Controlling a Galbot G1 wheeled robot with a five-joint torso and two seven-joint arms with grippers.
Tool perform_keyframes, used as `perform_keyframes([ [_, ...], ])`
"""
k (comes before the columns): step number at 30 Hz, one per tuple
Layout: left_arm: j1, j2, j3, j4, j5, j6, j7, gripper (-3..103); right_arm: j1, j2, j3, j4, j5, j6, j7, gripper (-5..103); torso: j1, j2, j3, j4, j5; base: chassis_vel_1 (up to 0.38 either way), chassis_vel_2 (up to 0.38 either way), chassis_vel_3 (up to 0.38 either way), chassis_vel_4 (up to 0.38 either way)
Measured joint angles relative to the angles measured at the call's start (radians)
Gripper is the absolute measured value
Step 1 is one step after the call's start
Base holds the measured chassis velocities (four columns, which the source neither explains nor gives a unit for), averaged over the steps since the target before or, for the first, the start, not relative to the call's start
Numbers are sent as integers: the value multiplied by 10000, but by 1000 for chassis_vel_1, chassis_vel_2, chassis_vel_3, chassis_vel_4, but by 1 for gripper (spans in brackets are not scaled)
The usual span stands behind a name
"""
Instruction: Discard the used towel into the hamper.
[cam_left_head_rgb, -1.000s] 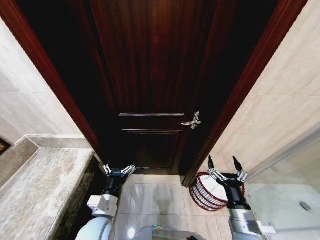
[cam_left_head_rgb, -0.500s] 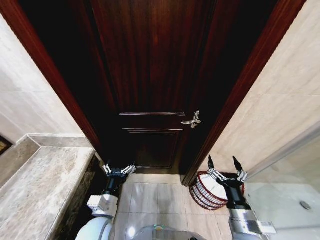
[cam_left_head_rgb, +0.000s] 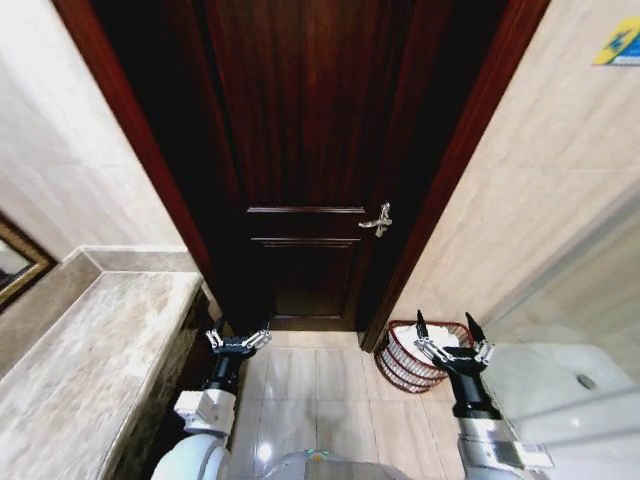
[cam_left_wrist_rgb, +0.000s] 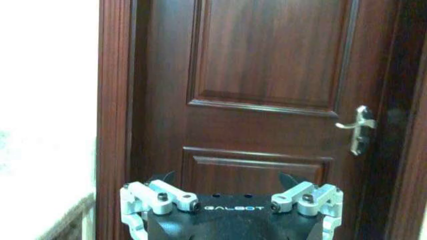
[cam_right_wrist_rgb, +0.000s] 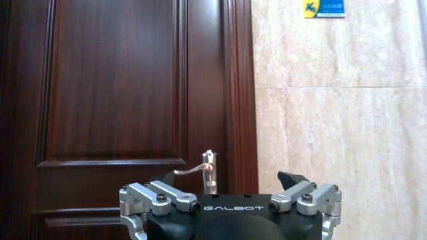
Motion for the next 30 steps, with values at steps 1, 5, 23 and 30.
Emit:
perform_keyframes([
  [1, 0, 0, 0, 0, 0, 0, 1, 100, 0, 0, 0, 0, 0, 0, 0, 100, 1, 0, 0, -1, 6, 80, -29, -79, 57],
  [5, -4, -2, 2, 0, 0, 0, 2, 100, 3, 0, 2, 0, 0, 0, 0, 100, 16, -5, 6, 0, 6, -2, 11, 24, -1],
  [23, -2, -1, 1, 0, 0, 0, 2, 100, 2, 0, 1, 0, 0, 0, 0, 100, 10, -5, 3, 1, 6, 2, 36, 43, 6],
  [30, -2, -2, 1, 0, 0, 0, 2, 100, 2, 0, 1, 0, 0, 0, 0, 100, 15, -6, 5, 2, 6, 8, -11, -7, 25],
])
